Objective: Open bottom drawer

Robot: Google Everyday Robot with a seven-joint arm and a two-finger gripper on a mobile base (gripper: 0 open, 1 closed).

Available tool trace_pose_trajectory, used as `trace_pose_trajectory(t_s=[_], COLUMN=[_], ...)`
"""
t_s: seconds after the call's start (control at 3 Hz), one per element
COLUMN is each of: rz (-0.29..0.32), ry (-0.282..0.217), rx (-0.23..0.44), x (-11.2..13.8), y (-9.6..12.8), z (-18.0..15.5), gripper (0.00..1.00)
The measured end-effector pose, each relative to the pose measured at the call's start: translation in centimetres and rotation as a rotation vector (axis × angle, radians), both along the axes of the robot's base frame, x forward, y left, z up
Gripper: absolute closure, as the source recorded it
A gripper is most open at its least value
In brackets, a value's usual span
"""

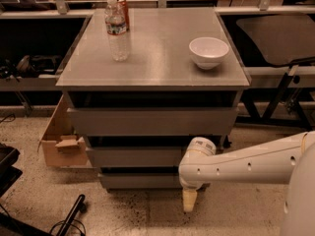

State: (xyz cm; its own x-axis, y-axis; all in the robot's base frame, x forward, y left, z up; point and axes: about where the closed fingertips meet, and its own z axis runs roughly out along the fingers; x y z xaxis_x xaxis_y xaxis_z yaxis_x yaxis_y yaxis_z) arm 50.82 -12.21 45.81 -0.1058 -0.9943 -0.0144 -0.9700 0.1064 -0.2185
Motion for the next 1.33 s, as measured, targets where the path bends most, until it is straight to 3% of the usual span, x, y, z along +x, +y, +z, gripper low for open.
trace_pose_trajectory(t_s=[0.33, 0.67, 1.33], rz=[0.0, -0.015, -0.068], ry=[0.0, 0.051, 0.072], rx=[0.0, -0.003, -0.033], x=[0.0, 1.8, 6.2], y=[0.0, -1.9, -6.8], z=[0.0, -4.9, -12.9], gripper=[0.0, 0.0, 0.0])
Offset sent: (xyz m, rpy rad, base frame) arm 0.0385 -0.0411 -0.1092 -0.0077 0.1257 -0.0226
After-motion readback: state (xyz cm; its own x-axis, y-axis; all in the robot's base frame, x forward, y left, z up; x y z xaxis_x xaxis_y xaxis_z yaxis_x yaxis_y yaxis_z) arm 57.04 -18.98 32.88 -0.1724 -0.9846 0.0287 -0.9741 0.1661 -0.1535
